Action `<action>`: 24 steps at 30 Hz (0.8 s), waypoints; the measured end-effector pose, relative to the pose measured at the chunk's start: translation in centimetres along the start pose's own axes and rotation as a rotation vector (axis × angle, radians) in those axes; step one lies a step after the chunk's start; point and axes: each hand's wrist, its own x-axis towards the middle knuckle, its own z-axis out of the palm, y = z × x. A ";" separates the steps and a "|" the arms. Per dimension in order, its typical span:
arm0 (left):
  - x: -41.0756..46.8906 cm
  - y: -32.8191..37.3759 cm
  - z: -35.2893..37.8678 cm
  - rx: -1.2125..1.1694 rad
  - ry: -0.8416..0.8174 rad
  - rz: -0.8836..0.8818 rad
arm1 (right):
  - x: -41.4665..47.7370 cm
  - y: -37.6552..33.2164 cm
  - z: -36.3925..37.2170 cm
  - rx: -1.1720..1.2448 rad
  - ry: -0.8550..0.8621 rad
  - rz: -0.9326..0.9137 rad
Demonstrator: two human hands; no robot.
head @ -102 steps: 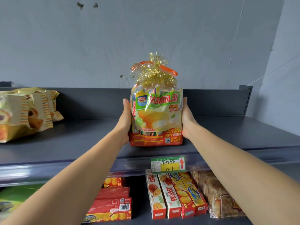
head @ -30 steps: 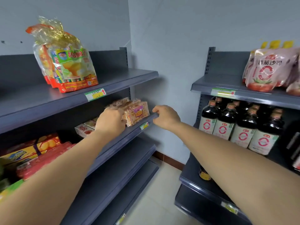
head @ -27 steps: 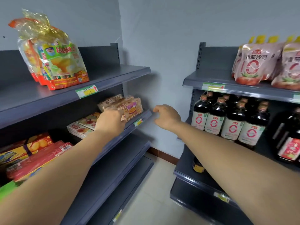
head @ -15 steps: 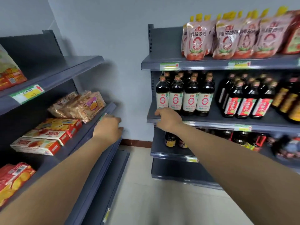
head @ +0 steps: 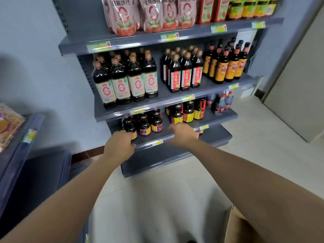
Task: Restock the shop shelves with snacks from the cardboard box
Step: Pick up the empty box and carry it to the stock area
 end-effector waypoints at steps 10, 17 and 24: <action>2.1 14.0 7.0 0.017 -0.158 0.266 | -7.6 15.8 0.2 0.067 0.024 0.378; 2.3 26.4 12.7 0.033 -0.263 0.472 | -13.7 27.2 0.4 0.095 0.026 0.598; 1.4 37.6 19.0 0.056 -0.380 0.700 | -20.6 35.6 2.6 0.174 0.045 0.836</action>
